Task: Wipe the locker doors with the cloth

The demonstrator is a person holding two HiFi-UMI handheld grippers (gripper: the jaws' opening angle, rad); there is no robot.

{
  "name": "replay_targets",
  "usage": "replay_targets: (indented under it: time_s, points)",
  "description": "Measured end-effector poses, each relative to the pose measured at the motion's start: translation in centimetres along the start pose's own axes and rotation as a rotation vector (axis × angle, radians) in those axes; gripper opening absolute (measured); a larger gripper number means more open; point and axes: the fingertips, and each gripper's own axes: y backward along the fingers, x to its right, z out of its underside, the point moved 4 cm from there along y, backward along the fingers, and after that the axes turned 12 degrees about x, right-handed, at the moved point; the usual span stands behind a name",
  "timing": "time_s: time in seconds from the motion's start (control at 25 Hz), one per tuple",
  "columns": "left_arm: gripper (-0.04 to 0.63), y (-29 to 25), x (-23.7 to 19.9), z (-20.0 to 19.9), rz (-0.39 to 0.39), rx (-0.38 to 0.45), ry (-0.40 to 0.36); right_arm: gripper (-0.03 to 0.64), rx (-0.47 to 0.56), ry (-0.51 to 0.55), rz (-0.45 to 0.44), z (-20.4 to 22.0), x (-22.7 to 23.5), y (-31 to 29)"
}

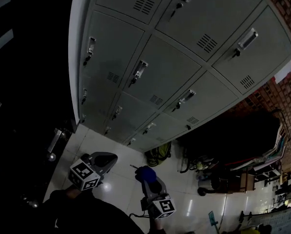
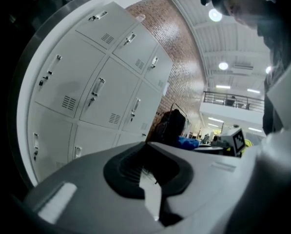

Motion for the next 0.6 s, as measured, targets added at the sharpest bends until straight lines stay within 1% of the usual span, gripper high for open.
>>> replay_targets:
  time_s: [0.08, 0.2, 0.36, 0.48, 0.6]
  points:
    - [-0.02, -1.3, -4.4, -2.6, 0.019, -0.014, -0.023, 0.12, -0.006, 0.009, 0.001, -0.8, 0.3, -5.3]
    - [-0.02, -3.5, -10.8, -6.6, 0.059, -0.034, -0.064, 0.12, 0.006, 0.029, -0.001, -3.5, 0.2, -13.6]
    - [-0.02, -6.4, -17.9, -11.5, 0.103, -0.022, -0.085, 0.12, 0.055, 0.064, -0.028, -7.4, -0.6, -23.5]
    - [-0.02, -8.6, -21.4, -13.5, 0.124, -0.017, -0.121, 0.12, 0.07, 0.103, -0.03, -9.3, -0.5, -28.4]
    - [-0.02, -10.7, -23.4, -15.3, 0.159, 0.015, -0.142, 0.12, 0.089, 0.136, -0.02, -11.6, 0.7, -31.7]
